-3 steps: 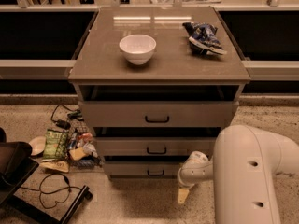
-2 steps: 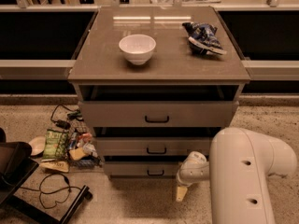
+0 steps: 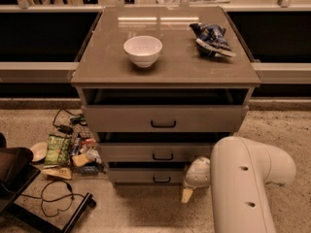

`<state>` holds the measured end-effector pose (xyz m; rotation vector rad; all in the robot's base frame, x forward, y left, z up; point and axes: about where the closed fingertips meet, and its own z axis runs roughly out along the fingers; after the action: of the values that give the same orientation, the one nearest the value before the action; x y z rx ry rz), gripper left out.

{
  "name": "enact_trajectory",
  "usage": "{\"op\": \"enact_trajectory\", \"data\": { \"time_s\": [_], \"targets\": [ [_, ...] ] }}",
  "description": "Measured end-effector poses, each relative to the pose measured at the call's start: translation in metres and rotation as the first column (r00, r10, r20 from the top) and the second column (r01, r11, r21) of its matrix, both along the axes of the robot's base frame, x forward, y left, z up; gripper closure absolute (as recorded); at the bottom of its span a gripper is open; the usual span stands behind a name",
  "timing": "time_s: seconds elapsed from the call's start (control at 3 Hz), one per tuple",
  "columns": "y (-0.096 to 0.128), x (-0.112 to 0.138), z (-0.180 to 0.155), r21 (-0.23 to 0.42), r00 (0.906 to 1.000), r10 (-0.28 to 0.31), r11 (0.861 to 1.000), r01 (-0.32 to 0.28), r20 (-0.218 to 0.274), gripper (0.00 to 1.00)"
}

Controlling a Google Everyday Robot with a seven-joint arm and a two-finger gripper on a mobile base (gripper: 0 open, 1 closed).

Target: Open bottom drawer

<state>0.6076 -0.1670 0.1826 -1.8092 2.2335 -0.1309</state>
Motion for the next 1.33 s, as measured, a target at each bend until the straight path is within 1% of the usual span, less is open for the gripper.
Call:
{"op": "enact_trajectory", "data": {
  "time_s": [0.33, 0.67, 1.0, 1.33],
  "targets": [
    [0.001, 0.003, -0.008, -0.001, 0.9999, -0.007, 1.000, 0.007, -0.012, 0.00],
    [0.003, 0.003, -0.015, 0.008, 0.9995, -0.018, 1.000, 0.019, -0.026, 0.19],
    [0.003, -0.005, -0.016, 0.016, 0.9980, -0.035, 0.999, 0.036, -0.054, 0.42],
    [-0.002, -0.014, -0.008, 0.017, 0.9966, -0.049, 0.999, 0.050, -0.066, 0.66]
  ]
}}
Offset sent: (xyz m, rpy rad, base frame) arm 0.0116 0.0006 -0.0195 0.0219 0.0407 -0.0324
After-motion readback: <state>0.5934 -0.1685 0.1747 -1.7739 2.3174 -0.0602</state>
